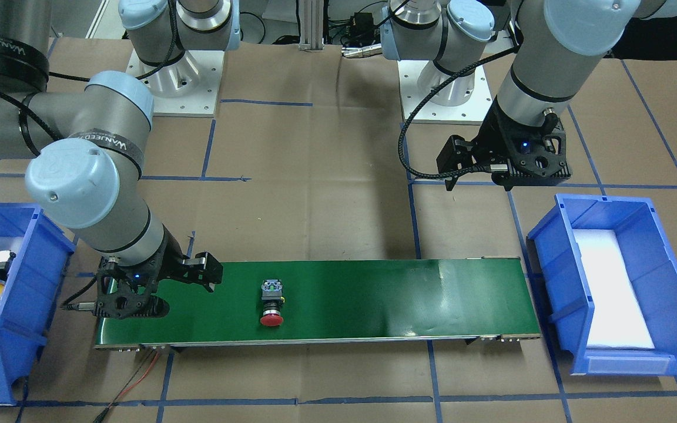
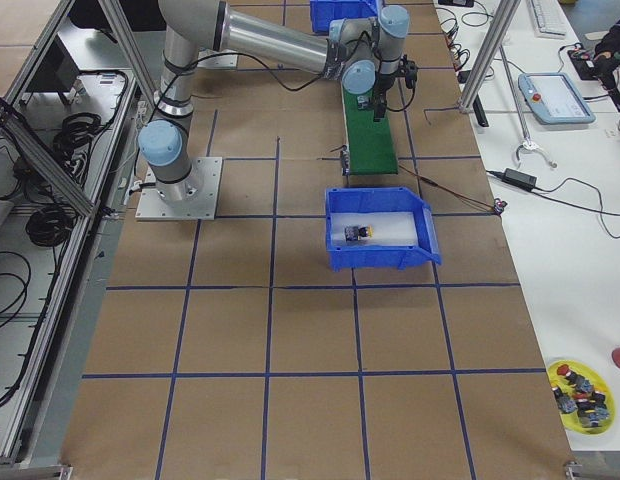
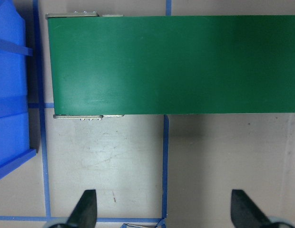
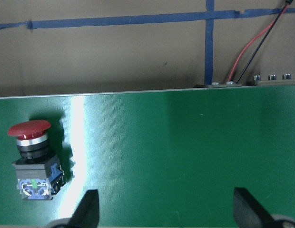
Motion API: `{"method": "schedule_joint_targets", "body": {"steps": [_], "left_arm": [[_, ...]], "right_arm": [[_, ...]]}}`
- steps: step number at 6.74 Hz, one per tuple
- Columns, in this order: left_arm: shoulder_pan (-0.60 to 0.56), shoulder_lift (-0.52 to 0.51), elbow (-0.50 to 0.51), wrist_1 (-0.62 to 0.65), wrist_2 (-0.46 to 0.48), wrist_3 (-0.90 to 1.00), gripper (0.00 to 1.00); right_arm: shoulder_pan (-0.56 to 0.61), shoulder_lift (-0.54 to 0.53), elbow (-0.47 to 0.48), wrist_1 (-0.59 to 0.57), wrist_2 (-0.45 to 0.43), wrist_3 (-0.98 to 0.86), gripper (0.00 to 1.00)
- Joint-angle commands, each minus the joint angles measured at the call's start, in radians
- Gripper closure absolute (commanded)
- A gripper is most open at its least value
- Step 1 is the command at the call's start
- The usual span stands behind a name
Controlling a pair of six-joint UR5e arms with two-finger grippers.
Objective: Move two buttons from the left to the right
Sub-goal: 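Lower the right gripper over the red button on the belt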
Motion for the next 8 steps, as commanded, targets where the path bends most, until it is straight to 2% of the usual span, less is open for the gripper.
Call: {"method": "schedule_joint_targets", "body": {"steps": [1, 8], "left_arm": [[-0.001, 0.000, 0.000, 0.000, 0.000, 0.000, 0.00], [0.000, 0.000, 0.000, 0.000, 0.000, 0.000, 0.00]], "right_arm": [[0.000, 0.005, 0.000, -0.006, -0.002, 0.004, 0.00], [0.000, 0.031, 0.000, -0.008, 0.011, 0.006, 0.00]]}}
